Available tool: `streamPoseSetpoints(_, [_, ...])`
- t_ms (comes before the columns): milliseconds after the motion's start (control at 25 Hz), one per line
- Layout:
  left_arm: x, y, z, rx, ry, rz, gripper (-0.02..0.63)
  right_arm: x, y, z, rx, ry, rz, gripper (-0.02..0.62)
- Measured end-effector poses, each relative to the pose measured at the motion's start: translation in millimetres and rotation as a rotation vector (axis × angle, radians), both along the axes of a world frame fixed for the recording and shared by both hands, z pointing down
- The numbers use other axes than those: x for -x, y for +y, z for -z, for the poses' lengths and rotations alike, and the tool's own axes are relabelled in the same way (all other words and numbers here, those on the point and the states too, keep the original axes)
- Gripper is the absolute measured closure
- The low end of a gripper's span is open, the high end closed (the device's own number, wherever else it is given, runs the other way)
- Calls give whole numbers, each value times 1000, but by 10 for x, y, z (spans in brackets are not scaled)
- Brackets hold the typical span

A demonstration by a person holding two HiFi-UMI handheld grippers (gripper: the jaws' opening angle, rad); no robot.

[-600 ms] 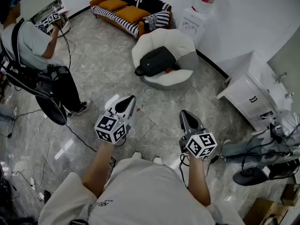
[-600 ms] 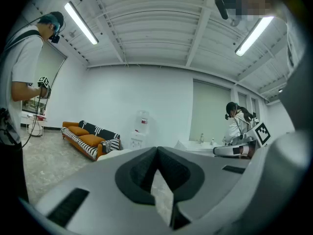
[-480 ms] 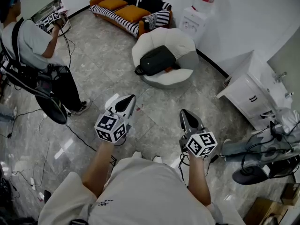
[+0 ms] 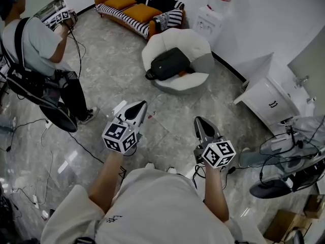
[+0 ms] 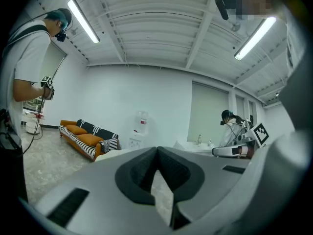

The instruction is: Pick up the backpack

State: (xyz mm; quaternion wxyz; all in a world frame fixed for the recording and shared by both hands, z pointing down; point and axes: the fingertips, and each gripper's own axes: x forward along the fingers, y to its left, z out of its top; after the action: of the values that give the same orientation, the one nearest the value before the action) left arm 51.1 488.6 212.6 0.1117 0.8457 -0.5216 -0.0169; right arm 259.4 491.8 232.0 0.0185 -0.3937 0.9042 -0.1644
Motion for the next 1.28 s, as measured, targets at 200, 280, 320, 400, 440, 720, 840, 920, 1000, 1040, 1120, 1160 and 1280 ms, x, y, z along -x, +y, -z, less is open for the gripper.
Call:
streamPoseSetpoints(200, [87, -1, -58, 3, 2, -16, 609, 120, 14, -37, 2, 11, -3, 592])
streamPoseSetpoints(280, [140, 34, -83, 4, 3, -21, 609, 188, 39, -39, -1, 15, -3, 592])
streamPoseSetpoints(320, [176, 56, -100, 4, 4, -22, 609, 231, 54, -44, -3, 16, -1, 592])
streamPoseSetpoints(400, [260, 101, -126, 3, 7, -17, 609, 323, 88, -58, -5, 19, 5, 592])
streamPoseSetpoints(440, [302, 124, -133, 4, 10, -13, 609, 365, 106, -66, -4, 22, 10, 592])
streamPoseSetpoints(720, [553, 194, -145, 8, 24, 28, 609, 592, 130, -24, -4, 38, 50, 592])
streamPoseSetpoints(840, [594, 203, -175, 17, 25, 37, 609, 635, 100, -35, 3, 42, 59, 592])
streamPoseSetpoints(920, [645, 203, -209, 24, 27, 47, 609, 670, 68, -75, 13, 45, 64, 592])
streamPoseSetpoints(1000, [696, 183, -249, 31, 30, 59, 609, 696, 26, -119, 21, 46, 70, 592])
streamPoseSetpoints(1040, [714, 165, -269, 34, 30, 64, 609, 705, -1, -136, 23, 46, 73, 592])
streamPoseSetpoints(1120, [731, 126, -310, 40, 30, 71, 609, 720, -66, -163, 25, 45, 80, 592])
streamPoseSetpoints(1160, [732, 100, -330, 44, 29, 73, 609, 728, -109, -175, 26, 43, 84, 592])
streamPoseSetpoints(1280, [725, -53, -362, 55, 23, 79, 609, 751, -288, -191, 29, 36, 98, 592])
